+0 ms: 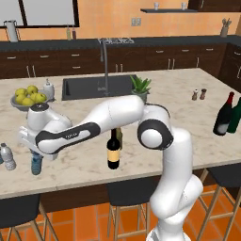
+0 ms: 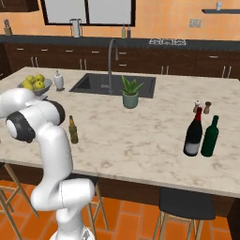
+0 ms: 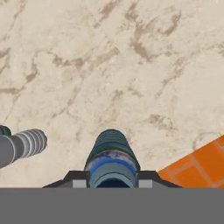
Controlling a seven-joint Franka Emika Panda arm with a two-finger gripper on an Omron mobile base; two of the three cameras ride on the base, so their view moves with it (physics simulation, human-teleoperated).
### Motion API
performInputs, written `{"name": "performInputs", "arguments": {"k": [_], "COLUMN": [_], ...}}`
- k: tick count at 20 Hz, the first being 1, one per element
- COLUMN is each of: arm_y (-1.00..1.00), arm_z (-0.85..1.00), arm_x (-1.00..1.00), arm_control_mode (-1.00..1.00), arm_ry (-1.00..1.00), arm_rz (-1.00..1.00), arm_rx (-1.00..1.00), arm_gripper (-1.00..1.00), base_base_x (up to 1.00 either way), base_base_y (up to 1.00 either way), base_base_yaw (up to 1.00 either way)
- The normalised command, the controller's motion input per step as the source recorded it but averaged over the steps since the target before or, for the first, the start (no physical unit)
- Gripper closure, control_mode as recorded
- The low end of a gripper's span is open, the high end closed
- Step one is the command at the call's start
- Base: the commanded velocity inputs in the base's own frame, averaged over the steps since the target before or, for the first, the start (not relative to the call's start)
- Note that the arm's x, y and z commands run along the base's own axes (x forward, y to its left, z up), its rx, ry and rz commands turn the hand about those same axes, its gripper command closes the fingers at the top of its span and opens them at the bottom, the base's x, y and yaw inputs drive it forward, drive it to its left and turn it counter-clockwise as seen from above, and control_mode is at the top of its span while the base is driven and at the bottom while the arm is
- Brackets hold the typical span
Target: Move the plastic bottles in the middle to the plastics group, and the glass bottles in the middle to the glass group.
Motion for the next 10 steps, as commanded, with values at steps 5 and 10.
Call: {"name": "performInputs", "arguments": {"k": [5, 10], "arm_y": [0.01, 0.05], "arm_z": [-0.27, -0.34], "arm_x": [0.24, 0.12], "arm_control_mode": [-1.0, -1.0], "arm_ry": [0.0, 0.01], "arm_rz": [0.0, 0.0], "arm_rx": [0.0, 0.0], "arm_gripper": [1.0, 1.0], "base_base_x": [0.0, 0.0], "base_base_y": [0.0, 0.0], "base_base_yaw": [0.0, 0.0]}}
